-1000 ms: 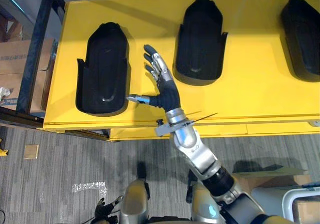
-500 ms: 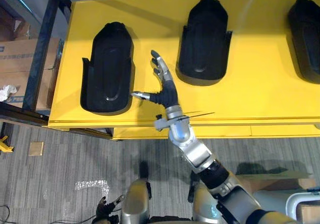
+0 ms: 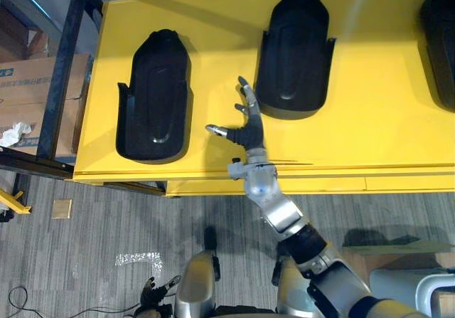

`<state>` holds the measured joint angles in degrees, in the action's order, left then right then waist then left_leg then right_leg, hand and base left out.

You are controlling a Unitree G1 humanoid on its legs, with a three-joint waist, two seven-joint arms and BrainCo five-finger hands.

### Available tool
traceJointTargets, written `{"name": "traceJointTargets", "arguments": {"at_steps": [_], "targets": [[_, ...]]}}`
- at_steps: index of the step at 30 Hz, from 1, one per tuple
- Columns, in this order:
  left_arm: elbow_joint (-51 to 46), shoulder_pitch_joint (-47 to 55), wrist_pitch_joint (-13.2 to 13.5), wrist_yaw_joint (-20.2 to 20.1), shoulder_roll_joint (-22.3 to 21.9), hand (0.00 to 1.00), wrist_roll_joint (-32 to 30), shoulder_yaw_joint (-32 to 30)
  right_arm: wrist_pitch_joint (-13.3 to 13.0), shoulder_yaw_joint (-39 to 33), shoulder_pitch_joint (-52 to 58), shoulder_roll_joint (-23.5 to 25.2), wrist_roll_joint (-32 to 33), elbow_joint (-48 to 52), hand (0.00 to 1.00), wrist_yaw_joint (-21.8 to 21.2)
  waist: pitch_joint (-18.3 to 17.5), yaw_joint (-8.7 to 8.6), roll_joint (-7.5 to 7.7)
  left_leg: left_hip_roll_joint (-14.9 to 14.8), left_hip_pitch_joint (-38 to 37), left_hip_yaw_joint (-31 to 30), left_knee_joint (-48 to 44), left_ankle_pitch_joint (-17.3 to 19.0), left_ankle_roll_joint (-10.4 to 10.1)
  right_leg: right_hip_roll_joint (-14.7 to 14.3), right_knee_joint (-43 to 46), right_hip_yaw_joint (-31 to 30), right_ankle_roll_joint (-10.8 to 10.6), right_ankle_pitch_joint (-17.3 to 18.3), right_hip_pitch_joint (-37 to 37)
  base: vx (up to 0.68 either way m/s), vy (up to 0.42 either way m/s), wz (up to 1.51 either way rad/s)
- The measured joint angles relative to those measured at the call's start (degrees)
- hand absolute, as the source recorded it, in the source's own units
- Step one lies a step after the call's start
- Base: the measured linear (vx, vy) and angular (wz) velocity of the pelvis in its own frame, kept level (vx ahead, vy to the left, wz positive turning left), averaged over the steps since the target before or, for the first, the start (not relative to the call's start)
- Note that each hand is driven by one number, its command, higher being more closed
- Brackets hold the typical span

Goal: Walk over and take plastic housings, then place them on the shelf

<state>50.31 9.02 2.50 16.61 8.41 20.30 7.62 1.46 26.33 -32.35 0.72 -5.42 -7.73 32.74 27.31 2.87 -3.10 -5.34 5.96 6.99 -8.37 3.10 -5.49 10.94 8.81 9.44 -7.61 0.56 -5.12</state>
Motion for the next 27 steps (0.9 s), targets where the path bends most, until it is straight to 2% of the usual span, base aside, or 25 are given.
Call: {"name": "traceJointTargets", "arguments": {"at_steps": [9,21,23,26,27], "targets": [[0.05,0.01,-0.02,-0.01,-0.46,0.00,-0.01,0.50,-1.18,-2.85,-0.01,0.08,0.00,-1.97,0.00,2.52,-0.70,0.13,-1.19,-0.08,-0.07,0.21,0.09,-0.01,-0.01,0.01,0.03,-0.18,0.00,0.00,-0.16,0.00,0.000,0.00],[0.12,0.01,-0.03,-0.03,-0.49,0.00,-0.03,0.57,-1.65,-3.86,0.21,0.08,0.20,-2.14,0.00,1.91,-0.72,0.19,-1.20,-0.14,-0.85,1.62,0.44,-0.03,-0.02,0.12,0.65,-1.55,-0.01,-0.01,-0.79,0.00,0.002,-0.06],[0.13,0.01,0.00,-0.03,-0.50,0.00,-0.04,0.56,-3.07,-3.98,0.27,0.07,0.33,-2.66,0.00,0.49,-0.72,0.19,-1.20,-0.17,-0.85,1.61,0.46,-0.05,-0.04,0.13,0.65,-1.54,-0.01,-0.01,-0.79,0.00,0.000,0.00],[0.37,0.01,0.18,-0.03,-0.51,0.00,-0.05,0.55,-6.79,-3.63,0.90,0.08,0.87,-3.09,0.00,-3.99,-0.72,0.20,-1.19,-0.19,-0.85,1.59,0.50,-0.06,-0.04,0.12,0.61,-1.53,-0.01,-0.01,-0.77,0.00,0.000,0.00],[0.40,0.01,0.51,-0.03,-0.52,0.00,-0.06,0.54,-9.13,-3.13,0.97,0.07,2.58,-2.91,0.00,-6.95,-0.72,0.20,-1.18,-0.22,-0.87,1.58,0.51,-0.06,-0.05,0.11,0.59,-1.54,-0.01,-0.02,-0.74,0.00,0.000,0.00]]}}
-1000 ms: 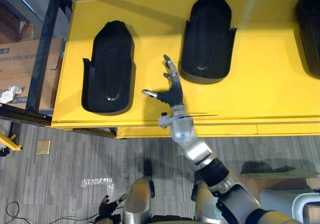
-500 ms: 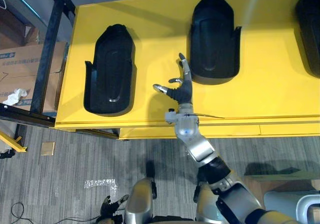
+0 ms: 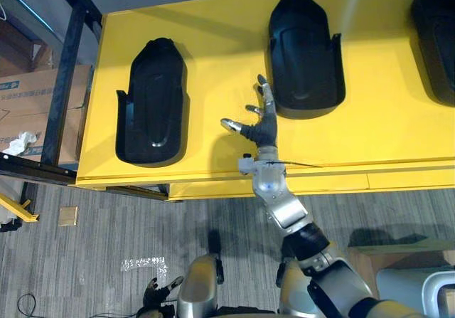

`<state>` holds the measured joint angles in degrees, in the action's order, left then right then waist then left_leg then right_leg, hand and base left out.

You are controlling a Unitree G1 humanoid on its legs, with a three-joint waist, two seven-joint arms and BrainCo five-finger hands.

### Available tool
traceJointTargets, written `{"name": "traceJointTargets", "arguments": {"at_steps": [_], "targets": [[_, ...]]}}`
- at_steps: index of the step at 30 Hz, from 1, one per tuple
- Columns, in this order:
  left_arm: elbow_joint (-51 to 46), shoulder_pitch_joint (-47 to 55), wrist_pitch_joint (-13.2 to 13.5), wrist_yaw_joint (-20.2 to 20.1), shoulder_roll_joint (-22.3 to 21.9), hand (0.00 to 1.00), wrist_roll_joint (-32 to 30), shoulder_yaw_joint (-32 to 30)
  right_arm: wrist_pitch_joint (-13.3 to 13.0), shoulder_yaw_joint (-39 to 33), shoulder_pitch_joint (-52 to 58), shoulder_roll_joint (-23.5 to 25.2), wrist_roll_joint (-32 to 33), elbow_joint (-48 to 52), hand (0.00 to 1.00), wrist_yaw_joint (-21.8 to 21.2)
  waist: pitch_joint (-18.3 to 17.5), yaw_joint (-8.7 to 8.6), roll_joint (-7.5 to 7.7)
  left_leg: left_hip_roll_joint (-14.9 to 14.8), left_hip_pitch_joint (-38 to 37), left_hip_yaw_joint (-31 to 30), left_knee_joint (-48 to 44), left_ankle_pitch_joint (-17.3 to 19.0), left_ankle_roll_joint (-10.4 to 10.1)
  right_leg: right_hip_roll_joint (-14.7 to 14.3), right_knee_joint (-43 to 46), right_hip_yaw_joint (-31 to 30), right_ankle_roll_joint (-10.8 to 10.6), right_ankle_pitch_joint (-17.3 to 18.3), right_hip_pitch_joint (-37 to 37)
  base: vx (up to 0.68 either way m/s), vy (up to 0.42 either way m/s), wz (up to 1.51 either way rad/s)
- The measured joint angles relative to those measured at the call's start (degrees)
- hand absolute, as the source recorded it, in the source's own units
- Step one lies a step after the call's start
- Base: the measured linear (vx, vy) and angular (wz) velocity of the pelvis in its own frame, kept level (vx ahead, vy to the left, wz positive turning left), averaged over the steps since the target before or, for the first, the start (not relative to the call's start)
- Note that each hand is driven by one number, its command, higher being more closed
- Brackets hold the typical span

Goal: Walk over and take plastic housings, then place them on the shelf

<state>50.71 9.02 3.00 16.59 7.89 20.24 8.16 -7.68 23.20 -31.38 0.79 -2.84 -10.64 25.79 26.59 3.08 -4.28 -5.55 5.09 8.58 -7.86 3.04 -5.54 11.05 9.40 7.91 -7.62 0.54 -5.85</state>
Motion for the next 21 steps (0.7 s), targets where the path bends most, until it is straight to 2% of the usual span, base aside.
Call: {"name": "traceJointTargets", "arguments": {"at_steps": [2,5,6,7,9,11,12,16,21], "targets": [[0.06,0.00,0.28,0.00,-0.03,0.00,-0.02,-0.01,-2.73,1.99,0.20,-0.01,2.10,3.11,0.00,-4.25,0.00,-0.01,0.01,-0.08,-0.06,-0.02,-0.01,0.00,-0.01,-0.04,-0.04,0.02,0.01,-0.01,0.11,0.00,0.000,0.00],[0.16,0.01,0.39,0.02,-0.04,0.00,-0.09,-0.11,-6.20,8.67,0.37,-0.03,5.26,15.28,0.00,-12.82,0.04,-0.10,0.18,-0.24,-0.71,-0.07,-0.06,0.01,-0.02,-0.14,-0.28,0.12,0.01,-0.01,0.96,0.00,0.000,0.00],[0.41,0.08,0.42,-0.04,-0.13,0.00,-0.50,-0.70,-7.42,11.34,0.34,0.00,6.13,19.84,0.00,-17.20,0.03,-0.08,0.48,-0.25,-1.52,-0.01,0.12,0.03,-0.04,-0.13,-0.40,0.16,0.00,-0.01,1.70,0.00,-0.001,-0.04],[0.95,0.12,0.60,-0.11,-0.09,0.00,-0.60,-1.17,-7.93,13.36,0.25,0.02,7.09,23.62,0.00,-21.05,-0.11,-0.08,1.00,-0.24,-2.09,0.07,0.33,0.04,-0.05,-0.12,-0.53,0.16,-0.01,0.00,2.17,-0.01,0.001,-0.05],[1.52,0.12,0.64,-0.27,0.04,0.00,-1.06,-2.52,-8.30,15.57,0.18,0.06,9.04,26.78,0.00,-25.89,-0.47,-0.11,2.08,-0.21,-2.01,0.08,0.29,0.05,-0.05,-0.11,-0.55,0.19,-0.09,-0.03,2.12,-0.04,0.002,-0.02],[2.07,0.12,0.63,-0.50,0.15,0.00,-1.15,-3.65,-7.92,16.07,0.32,0.01,9.48,27.37,0.00,-28.99,-0.96,-0.05,3.13,-0.14,-1.95,0.04,0.28,0.05,-0.05,-0.03,-0.60,0.35,-0.22,-0.10,2.13,-0.05,0.005,0.01],[2.16,0.12,0.63,-0.51,0.22,0.00,-1.27,-4.00,-7.43,16.08,0.32,-0.02,10.50,27.45,1.00,-30.37,-1.20,-0.02,3.58,-0.05,-1.91,0.01,0.31,0.06,-0.05,0.06,-0.64,0.50,-0.26,-0.11,2.13,-0.04,0.008,0.05],[2.15,0.14,0.61,-0.73,0.01,0.00,-2.67,-5.76,-5.76,17.37,0.42,-0.35,16.39,29.94,1.00,-34.68,-1.60,0.15,4.31,0.14,-1.09,-0.46,-0.13,0.09,-0.01,0.32,-1.04,1.23,-0.59,-0.34,2.15,-0.02,0.007,0.08],[2.06,0.06,0.54,-0.84,-0.02,0.00,-2.57,-5.91,2.19,21.29,1.27,-0.86,22.54,31.38,1.00,-39.29,-1.63,-0.07,4.35,0.14,0.08,-1.48,-0.87,0.13,0.06,0.30,-1.54,2.23,-0.79,-0.53,2.26,0.02,-0.003,0.09]]}}
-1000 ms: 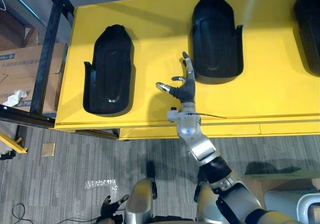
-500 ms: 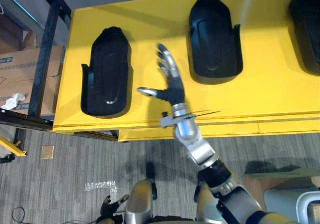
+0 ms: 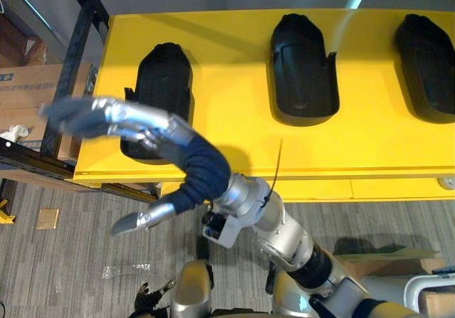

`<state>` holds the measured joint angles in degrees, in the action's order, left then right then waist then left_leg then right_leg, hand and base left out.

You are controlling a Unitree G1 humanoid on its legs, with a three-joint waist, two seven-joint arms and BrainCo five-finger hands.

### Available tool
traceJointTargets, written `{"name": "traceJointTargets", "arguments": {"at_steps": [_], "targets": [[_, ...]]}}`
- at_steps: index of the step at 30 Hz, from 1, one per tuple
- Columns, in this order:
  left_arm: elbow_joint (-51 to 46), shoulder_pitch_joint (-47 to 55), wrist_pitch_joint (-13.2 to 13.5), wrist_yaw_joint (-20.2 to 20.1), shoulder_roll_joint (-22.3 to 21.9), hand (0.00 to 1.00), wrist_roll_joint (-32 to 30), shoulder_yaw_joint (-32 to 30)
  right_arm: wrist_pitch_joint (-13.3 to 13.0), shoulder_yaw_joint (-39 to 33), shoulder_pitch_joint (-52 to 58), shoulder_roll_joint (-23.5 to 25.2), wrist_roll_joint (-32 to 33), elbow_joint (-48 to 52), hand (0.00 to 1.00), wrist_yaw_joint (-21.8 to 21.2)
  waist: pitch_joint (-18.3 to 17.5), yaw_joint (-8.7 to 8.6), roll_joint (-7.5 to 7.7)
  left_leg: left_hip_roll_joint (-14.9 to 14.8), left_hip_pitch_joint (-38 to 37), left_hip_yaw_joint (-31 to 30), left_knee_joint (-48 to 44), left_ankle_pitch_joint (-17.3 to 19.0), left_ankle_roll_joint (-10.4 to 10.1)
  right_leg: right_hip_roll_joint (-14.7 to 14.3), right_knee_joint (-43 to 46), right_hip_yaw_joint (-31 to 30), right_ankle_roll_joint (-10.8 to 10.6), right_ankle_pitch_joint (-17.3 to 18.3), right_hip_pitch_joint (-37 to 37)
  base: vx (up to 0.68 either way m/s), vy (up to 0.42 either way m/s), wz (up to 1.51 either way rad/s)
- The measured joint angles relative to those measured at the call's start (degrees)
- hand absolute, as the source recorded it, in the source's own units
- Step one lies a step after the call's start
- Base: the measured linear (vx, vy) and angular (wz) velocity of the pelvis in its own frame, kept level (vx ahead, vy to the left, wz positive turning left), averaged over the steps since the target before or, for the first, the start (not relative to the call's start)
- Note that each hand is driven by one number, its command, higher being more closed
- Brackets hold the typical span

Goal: Walk over and take plastic housings, then place them on the shelf

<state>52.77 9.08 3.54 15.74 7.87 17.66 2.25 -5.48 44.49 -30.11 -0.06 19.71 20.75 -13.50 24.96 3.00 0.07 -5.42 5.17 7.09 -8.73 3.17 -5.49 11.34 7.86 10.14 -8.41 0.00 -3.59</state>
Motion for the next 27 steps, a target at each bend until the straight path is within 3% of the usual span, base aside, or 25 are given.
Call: {"name": "traceJointTargets", "arguments": {"at_steps": [6,15,21,27], "targets": [[-0.04,-0.02,0.03,0.51,0.07,0.00,1.77,0.29,4.22,8.49,0.73,-0.10,-0.78,-7.60,1.00,-0.80,-0.01,0.37,0.01,-0.28,0.85,-1.68,-1.43,0.54,-0.17,-0.47,-1.43,1.42,0.01,-0.28,1.62,0.01,-0.006,0.14],[0.07,-0.41,0.06,1.59,0.30,0.00,4.88,1.74,5.21,13.96,3.03,2.49,-6.11,-23.58,1.00,4.13,0.19,1.75,-0.35,-0.16,3.98,-3.41,-3.46,1.32,0.08,-0.49,-1.05,2.78,0.25,-0.12,0.49,-0.02,0.002,0.09],[0.06,-1.15,0.04,1.58,0.60,0.00,4.89,3.16,4.18,14.27,3.07,5.26,-10.59,-29.07,1.00,10.21,0.42,2.88,-0.77,0.14,5.13,-3.70,-5.34,1.96,0.29,-0.36,0.43,2.98,0.53,0.51,-0.36,0.01,-0.001,0.03],[-0.07,-2.36,-1.09,1.59,0.57,0.00,4.96,5.43,1.72,9.99,2.73,7.45,-12.73,-34.77,1.00,18.75,1.50,3.46,-2.78,0.19,5.95,-4.48,-7.83,3.52,0.61,0.16,3.50,3.29,0.39,2.34,-0.56,-0.03,0.006,0.05]]}}
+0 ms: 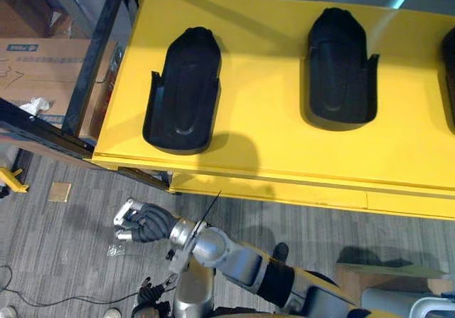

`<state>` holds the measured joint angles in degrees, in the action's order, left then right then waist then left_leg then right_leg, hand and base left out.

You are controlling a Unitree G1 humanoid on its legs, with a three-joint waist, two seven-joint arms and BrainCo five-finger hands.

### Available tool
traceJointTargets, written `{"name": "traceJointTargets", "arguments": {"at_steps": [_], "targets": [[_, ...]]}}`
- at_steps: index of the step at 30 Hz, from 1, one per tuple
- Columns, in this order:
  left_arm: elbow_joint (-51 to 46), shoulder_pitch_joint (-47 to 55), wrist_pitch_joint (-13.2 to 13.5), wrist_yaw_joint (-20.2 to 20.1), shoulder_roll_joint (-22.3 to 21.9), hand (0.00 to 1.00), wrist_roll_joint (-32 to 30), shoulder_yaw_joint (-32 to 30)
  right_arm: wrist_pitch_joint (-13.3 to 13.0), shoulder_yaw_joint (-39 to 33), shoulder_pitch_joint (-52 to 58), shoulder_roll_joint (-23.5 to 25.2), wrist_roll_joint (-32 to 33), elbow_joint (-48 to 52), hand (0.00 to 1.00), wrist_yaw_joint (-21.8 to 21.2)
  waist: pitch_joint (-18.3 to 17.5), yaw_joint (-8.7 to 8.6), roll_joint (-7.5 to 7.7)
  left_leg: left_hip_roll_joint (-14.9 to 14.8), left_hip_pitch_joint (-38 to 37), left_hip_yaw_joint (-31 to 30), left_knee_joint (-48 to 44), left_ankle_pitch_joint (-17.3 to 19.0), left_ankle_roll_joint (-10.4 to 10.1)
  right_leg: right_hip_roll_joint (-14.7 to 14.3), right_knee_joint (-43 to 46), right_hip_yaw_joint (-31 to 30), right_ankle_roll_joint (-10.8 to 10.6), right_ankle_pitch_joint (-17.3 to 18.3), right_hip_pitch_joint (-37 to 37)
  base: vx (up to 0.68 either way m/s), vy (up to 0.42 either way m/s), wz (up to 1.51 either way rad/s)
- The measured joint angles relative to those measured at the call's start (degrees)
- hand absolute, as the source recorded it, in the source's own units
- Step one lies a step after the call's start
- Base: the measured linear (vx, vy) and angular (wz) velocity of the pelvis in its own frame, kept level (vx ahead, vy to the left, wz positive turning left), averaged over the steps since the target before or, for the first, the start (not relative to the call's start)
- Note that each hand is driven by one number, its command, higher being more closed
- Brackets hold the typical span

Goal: Walk over and take plastic housings, then place them on the shelf

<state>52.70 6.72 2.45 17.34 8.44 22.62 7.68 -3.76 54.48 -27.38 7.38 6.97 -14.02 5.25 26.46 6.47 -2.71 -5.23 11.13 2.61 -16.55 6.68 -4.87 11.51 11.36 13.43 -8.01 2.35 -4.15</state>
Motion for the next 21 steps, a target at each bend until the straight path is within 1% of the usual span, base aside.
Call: {"name": "traceJointTargets", "arguments": {"at_steps": [2,5,7,10,13,14,16,17,19,21], "targets": [[-0.08,0.00,-0.07,-0.01,0.00,0.00,0.03,0.01,-0.05,-1.53,0.00,0.00,-0.02,-0.59,1.00,1.37,0.01,0.36,-0.02,-0.02,0.01,0.02,-0.03,0.06,-0.01,0.10,0.47,0.00,0.47,0.48,-0.25,0.00,0.000,0.00],[-0.63,0.00,-0.34,-0.01,-0.01,0.00,0.01,0.41,-0.59,-4.54,-0.38,0.02,-0.07,-0.63,1.00,3.66,0.23,0.67,-0.45,-0.21,0.35,-0.09,-1.09,0.41,-0.06,0.30,1.49,0.00,0.17,0.90,-0.79,0.00,0.000,0.00],[-1.74,0.00,-1.73,0.01,-0.01,0.00,0.01,1.13,-0.62,-6.41,-1.22,0.02,-1.07,-0.63,1.00,4.11,0.61,0.65,-1.17,-0.20,0.77,-0.13,-2.01,0.76,0.11,0.33,2.37,0.06,0.07,1.44,-0.90,0.01,-0.008,0.04],[-2.13,0.00,-1.80,0.01,0.07,0.00,0.03,2.01,-0.60,-7.13,-2.82,0.02,-1.16,-0.63,1.00,4.97,0.92,0.73,-1.76,-0.18,0.80,-0.14,-2.13,0.77,0.11,0.34,2.46,0.12,0.11,1.48,-0.94,0.00,-0.003,0.01],[-2.14,0.00,-1.81,0.00,0.07,0.00,0.04,2.22,-0.43,-7.39,-3.27,0.10,-2.34,-0.66,1.00,5.87,1.01,0.78,-1.93,-0.24,0.81,-0.14,-2.33,0.91,0.09,0.36,2.94,0.12,0.15,1.75,-1.07,0.00,0.000,0.00],[-2.09,0.01,-1.75,-0.04,0.07,0.00,0.03,2.24,-0.35,-8.34,-3.30,0.17,-3.40,-0.98,1.00,6.21,1.02,0.94,-1.95,-0.26,1.00,-0.13,-2.84,1.17,0.10,0.42,3.98,0.00,0.23,2.25,-1.56,0.00,0.000,0.00],[-2.08,0.01,-1.68,-0.11,0.05,0.00,0.03,2.36,-0.35,-9.60,-3.36,0.17,-3.46,-1.71,1.00,6.44,1.11,1.08,-2.14,-0.28,1.17,-0.13,-3.44,1.49,0.10,0.56,5.05,-0.15,0.13,2.77,-1.93,0.00,0.000,0.00],[-2.08,0.02,-1.64,-0.21,-0.07,0.00,0.01,2.62,-0.37,-10.31,-3.42,0.18,-3.67,-2.82,1.00,6.95,1.31,1.17,-2.53,-0.29,1.09,-0.13,-3.82,1.76,0.12,0.64,5.60,-0.24,0.18,3.09,-1.92,0.00,0.000,0.00],[-2.07,0.06,-1.61,-0.28,-0.31,0.00,0.01,2.62,-0.34,-10.58,-3.42,0.17,-4.55,-3.58,1.00,7.42,1.50,1.27,-2.92,-0.26,1.14,-0.12,-3.97,1.83,0.13,0.76,6.11,-0.31,0.31,3.40,-2.14,0.00,0.000,0.00],[-2.04,0.11,-1.63,-0.35,-0.37,0.00,0.00,2.63,-0.16,-11.00,-3.47,0.18,-5.10,-4.40,1.00,7.47,1.53,1.41,-2.99,-0.25,1.14,-0.13,-3.97,1.83,0.13,1.09,6.45,-0.30,0.22,3.58,-2.25,0.00,0.000,0.00]]}}
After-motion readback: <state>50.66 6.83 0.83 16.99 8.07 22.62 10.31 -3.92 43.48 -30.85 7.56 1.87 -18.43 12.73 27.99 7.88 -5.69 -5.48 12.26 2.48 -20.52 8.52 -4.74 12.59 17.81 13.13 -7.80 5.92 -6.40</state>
